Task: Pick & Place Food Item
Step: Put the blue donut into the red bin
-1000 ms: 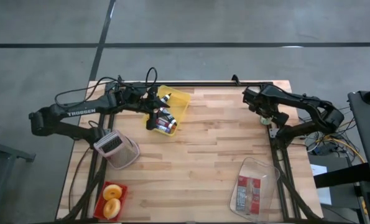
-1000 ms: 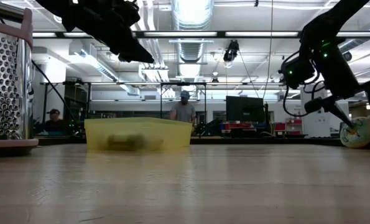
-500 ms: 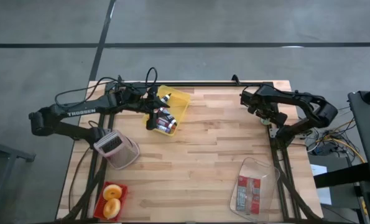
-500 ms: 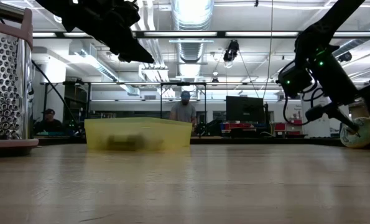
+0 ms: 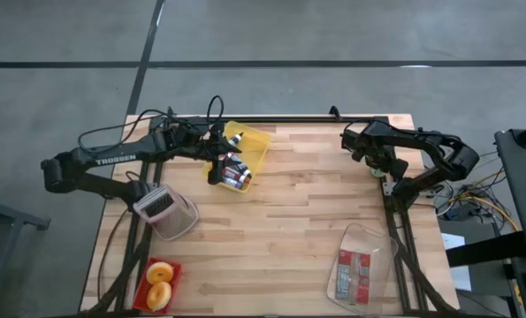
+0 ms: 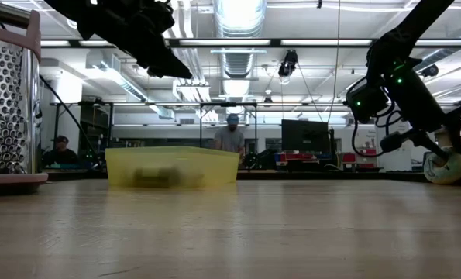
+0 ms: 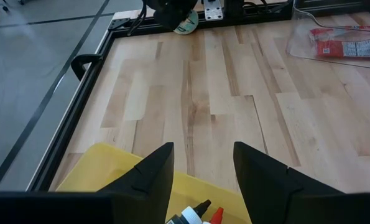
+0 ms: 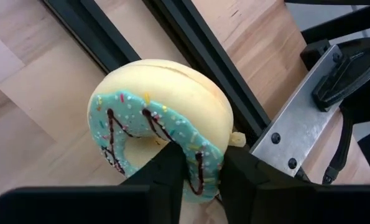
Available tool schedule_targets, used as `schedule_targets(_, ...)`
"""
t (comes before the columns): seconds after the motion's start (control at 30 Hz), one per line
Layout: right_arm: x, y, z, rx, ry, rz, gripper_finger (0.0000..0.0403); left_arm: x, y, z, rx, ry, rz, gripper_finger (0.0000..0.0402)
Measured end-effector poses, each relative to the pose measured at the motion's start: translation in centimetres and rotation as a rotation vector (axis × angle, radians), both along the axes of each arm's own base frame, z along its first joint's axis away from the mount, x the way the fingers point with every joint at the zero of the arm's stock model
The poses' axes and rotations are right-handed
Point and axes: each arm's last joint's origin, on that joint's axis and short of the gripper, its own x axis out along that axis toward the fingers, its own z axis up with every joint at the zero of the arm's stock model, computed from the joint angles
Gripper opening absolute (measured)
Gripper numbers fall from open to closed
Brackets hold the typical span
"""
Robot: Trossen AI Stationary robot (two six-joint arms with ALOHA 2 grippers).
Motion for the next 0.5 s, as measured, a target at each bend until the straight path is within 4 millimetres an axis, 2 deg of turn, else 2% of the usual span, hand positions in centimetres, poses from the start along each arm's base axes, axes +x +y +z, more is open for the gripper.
schedule_targets(0.2,0.06,-0.09,-0.08,-0.013,-0.004,0.007,0.0057,0.0,0.0,0.0,0.0,0.0,0.0,0.017)
schedule_targets(0.5,0.09,-0.02,-0.13,0.009,-0.025,-0.001,0.007,0.0,0.0,0.0,0.0,0.0,0.0,0.017)
